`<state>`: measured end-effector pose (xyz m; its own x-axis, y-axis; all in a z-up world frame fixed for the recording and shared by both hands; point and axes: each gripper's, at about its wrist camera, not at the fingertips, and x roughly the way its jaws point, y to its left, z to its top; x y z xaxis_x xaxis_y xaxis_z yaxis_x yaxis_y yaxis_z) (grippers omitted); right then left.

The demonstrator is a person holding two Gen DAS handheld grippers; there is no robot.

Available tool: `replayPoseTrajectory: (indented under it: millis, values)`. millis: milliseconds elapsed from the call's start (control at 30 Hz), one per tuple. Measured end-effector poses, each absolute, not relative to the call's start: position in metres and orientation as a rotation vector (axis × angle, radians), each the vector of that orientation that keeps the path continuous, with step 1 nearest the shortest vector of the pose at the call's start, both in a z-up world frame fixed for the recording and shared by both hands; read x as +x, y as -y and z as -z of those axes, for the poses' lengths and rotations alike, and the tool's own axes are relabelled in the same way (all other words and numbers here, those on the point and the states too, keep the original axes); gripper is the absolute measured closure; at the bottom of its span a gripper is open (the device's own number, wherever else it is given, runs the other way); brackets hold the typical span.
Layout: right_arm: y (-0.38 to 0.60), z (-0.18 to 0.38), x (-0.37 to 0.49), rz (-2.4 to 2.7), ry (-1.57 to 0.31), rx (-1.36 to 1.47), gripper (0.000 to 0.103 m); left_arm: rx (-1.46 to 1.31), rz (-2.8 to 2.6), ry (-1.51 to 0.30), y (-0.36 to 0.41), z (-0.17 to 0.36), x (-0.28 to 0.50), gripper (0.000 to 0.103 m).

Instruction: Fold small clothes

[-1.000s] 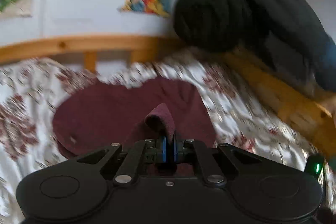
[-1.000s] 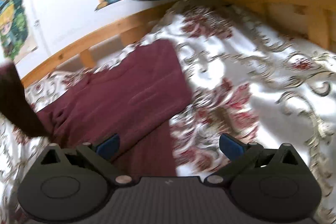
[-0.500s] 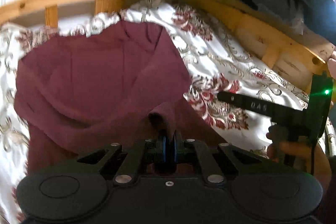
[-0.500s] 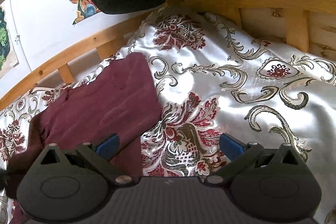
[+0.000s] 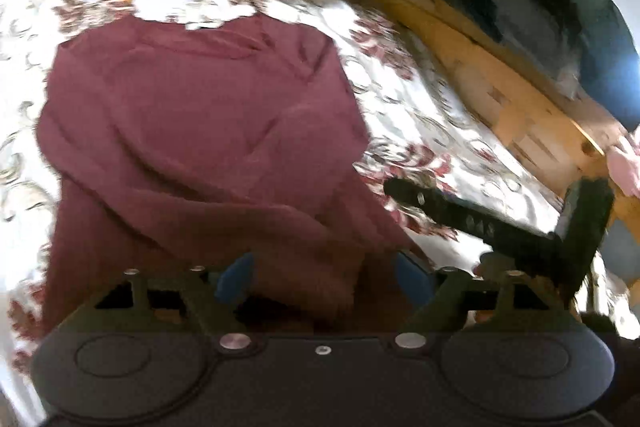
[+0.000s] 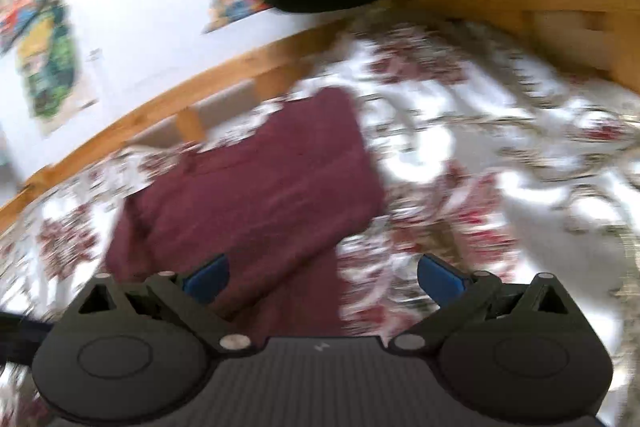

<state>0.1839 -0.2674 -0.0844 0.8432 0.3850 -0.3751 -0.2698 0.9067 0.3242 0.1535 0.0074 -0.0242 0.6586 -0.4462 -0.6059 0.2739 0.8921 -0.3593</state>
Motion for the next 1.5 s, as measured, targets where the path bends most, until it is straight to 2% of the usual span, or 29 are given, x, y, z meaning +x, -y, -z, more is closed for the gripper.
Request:
replayPoseTrajectory:
  millis: [33, 133, 200, 267, 433, 467, 733, 833, 867, 900, 967, 1167, 1300, 1400, 1467, 1500]
  values:
    - [0.261, 0.085, 0.184, -0.382, -0.456, 0.248, 0.016, -0.261, 0.387, -0.748, -0.015, 0.025, 0.153, 0.021]
    - [0.241, 0.090, 0.184, -0.435, -0.484, 0.186, 0.033, -0.313, 0.266, -0.759, -0.044, 0.029, 0.155, 0.020]
    - [0.225, 0.096, 0.183, -0.453, -0.517, 0.118, 0.053, -0.333, 0.188, -0.763, -0.061, 0.032, 0.155, 0.020]
    - [0.213, 0.102, 0.184, -0.465, -0.563, 0.062, 0.066, -0.349, 0.113, -0.764, -0.079, 0.034, 0.155, 0.020]
    - [0.210, 0.105, 0.179, -0.522, -0.584, 0.050, 0.088, -0.404, 0.022, -0.735, -0.107, 0.031, 0.148, 0.020]
    - [0.210, 0.104, 0.178, -0.533, -0.587, 0.054, 0.097, -0.411, 0.014, -0.729, -0.109, 0.031, 0.147, 0.020]
    - [0.218, 0.085, 0.159, -0.508, -0.575, -0.025, 0.096, -0.438, -0.031, -0.704, -0.138, 0.028, 0.158, 0.021]
    - [0.215, 0.081, 0.157, -0.506, -0.576, -0.050, 0.086, -0.464, -0.041, -0.673, -0.158, 0.023, 0.173, 0.022]
    - [0.216, 0.076, 0.162, -0.523, -0.570, -0.035, 0.075, -0.472, -0.034, -0.660, -0.164, 0.019, 0.178, 0.022]
    - [0.215, 0.071, 0.167, -0.536, -0.565, -0.020, 0.057, -0.469, -0.021, -0.651, -0.171, 0.016, 0.185, 0.024]
    - [0.211, 0.057, 0.188, -0.576, -0.535, -0.012, 0.047, -0.438, 0.008, -0.647, -0.179, 0.009, 0.199, 0.026]
    - [0.139, 0.021, 0.289, -0.793, -0.539, -0.021, 0.043, -0.258, 0.088, -0.680, -0.188, 0.005, 0.251, 0.034]
    - [0.061, 0.014, 0.361, -0.888, -0.567, -0.036, 0.043, -0.279, 0.098, -0.703, -0.199, 0.020, 0.279, 0.035]
    - [0.007, 0.015, 0.403, -0.926, -0.617, -0.008, 0.047, -0.310, 0.112, -0.704, -0.209, 0.029, 0.296, 0.035]
    - [-0.022, 0.019, 0.427, -0.946, -0.660, 0.026, 0.048, -0.319, 0.123, -0.734, -0.215, 0.037, 0.306, 0.042]
    - [-0.032, 0.022, 0.433, -0.949, -0.675, 0.027, 0.048, -0.327, 0.134, -0.747, -0.218, 0.040, 0.309, 0.054]
